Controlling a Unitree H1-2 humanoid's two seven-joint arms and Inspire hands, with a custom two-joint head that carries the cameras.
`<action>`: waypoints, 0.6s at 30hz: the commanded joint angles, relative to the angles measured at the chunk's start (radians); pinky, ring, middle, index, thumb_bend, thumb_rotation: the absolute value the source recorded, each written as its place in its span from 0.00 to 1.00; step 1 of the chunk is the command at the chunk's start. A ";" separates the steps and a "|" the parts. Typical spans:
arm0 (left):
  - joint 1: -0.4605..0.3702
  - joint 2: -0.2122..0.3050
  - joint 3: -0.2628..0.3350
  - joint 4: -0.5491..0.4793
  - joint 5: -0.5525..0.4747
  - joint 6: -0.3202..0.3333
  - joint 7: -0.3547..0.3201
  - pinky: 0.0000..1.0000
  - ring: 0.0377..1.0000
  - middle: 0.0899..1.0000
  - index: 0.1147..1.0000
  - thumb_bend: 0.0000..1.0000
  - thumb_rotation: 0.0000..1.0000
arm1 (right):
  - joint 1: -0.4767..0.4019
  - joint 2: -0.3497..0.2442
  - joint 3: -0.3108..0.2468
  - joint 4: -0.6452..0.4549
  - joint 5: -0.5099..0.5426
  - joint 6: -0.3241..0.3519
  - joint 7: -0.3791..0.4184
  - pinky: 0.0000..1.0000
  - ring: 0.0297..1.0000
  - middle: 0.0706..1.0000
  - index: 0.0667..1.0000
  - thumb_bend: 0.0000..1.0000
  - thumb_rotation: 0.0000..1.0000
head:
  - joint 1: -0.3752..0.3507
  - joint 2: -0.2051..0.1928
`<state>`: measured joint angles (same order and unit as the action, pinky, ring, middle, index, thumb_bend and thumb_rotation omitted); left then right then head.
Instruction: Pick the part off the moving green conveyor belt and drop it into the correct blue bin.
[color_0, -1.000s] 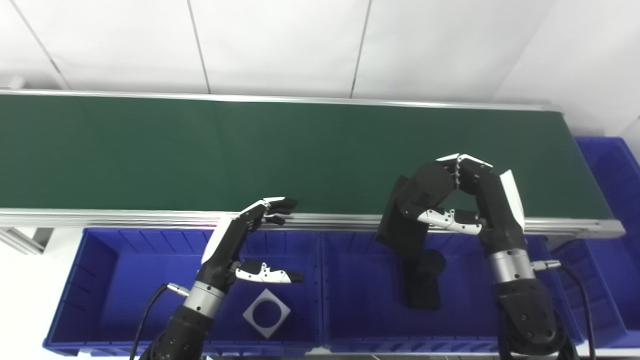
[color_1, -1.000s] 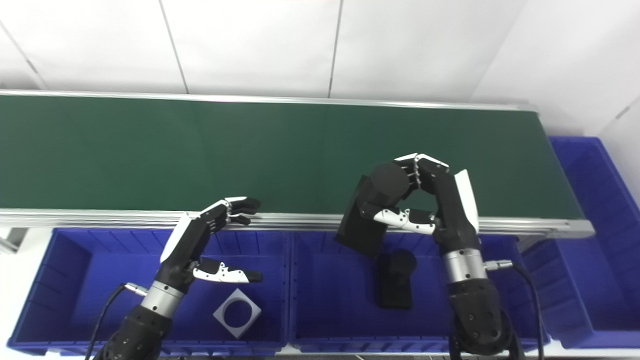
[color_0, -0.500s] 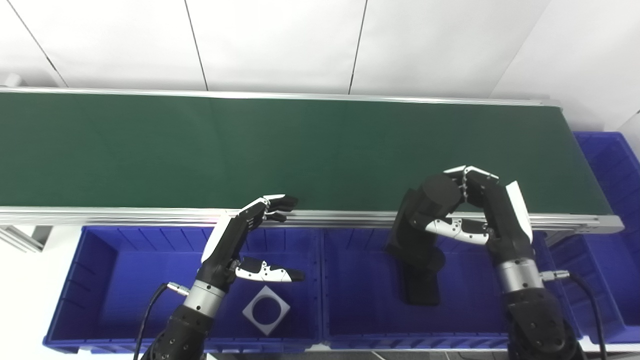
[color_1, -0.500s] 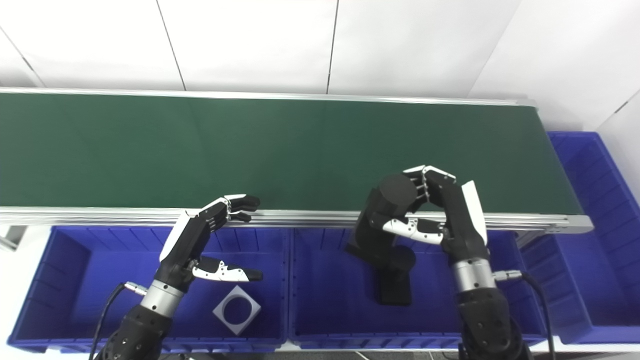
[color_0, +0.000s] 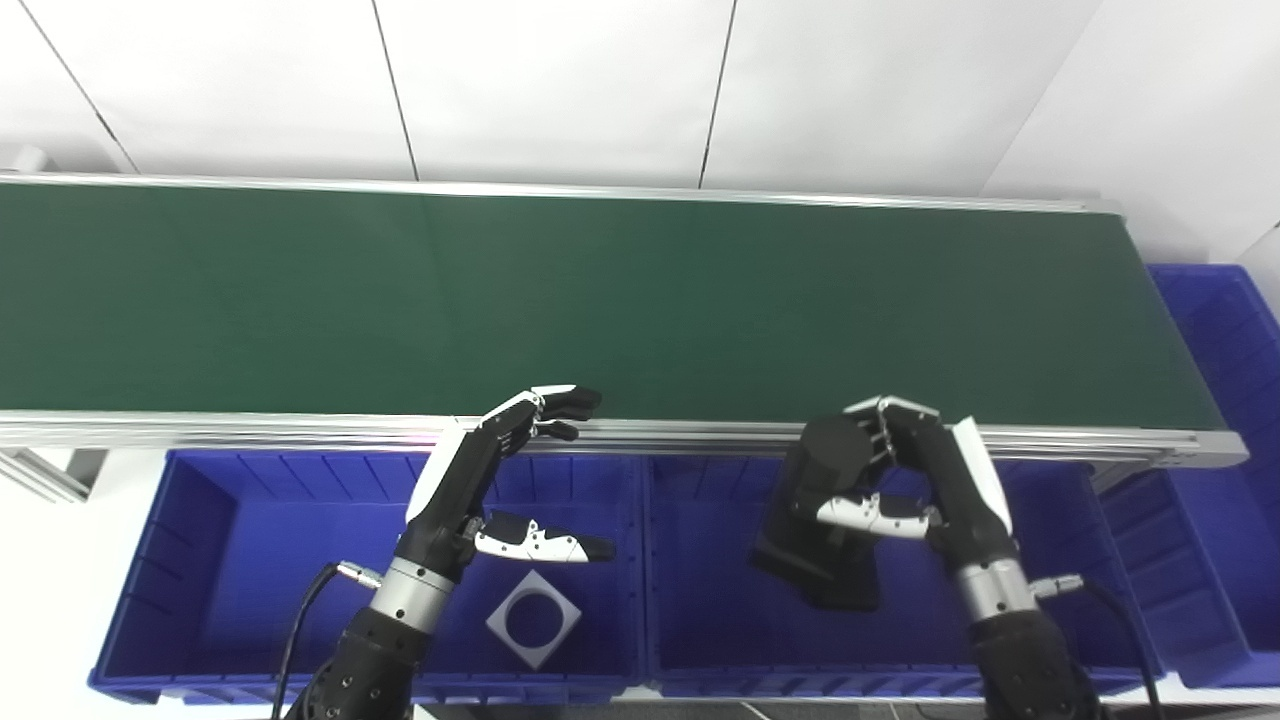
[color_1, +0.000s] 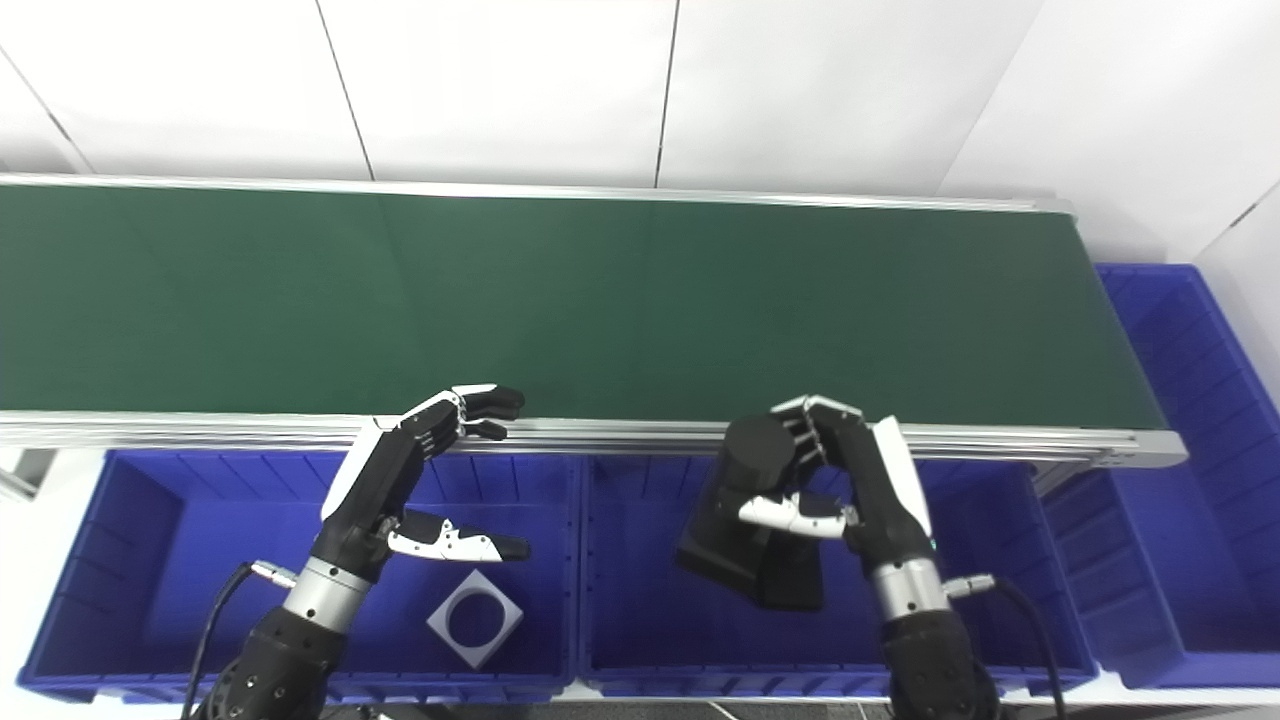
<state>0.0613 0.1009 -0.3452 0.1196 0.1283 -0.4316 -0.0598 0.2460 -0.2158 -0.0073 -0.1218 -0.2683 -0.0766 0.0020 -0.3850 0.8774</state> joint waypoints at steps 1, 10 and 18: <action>-0.006 -0.008 0.006 -0.029 -0.004 -0.037 -0.011 0.66 0.72 0.74 0.69 0.87 0.11 | -0.007 0.005 -0.001 0.006 -0.019 -0.078 -0.036 0.31 0.38 0.45 0.49 0.52 0.00 | 0.000 0.001; -0.003 -0.010 0.011 -0.031 -0.005 -0.038 -0.017 0.66 0.73 0.74 0.69 0.87 0.10 | -0.010 0.022 0.033 0.101 -0.057 -0.090 -0.059 0.33 0.40 0.46 0.47 0.52 0.00 | 0.005 0.002; 0.000 -0.014 0.018 -0.031 -0.001 -0.037 -0.024 0.66 0.73 0.74 0.69 0.87 0.10 | -0.011 0.022 0.040 0.108 -0.071 -0.122 -0.083 0.37 0.40 0.47 0.49 0.52 0.00 | 0.006 0.001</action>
<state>0.0679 0.0928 -0.3299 0.1186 0.1295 -0.4316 -0.0797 0.2446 -0.1852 0.0384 0.0124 -0.3398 -0.1309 -0.0581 -0.3804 0.8774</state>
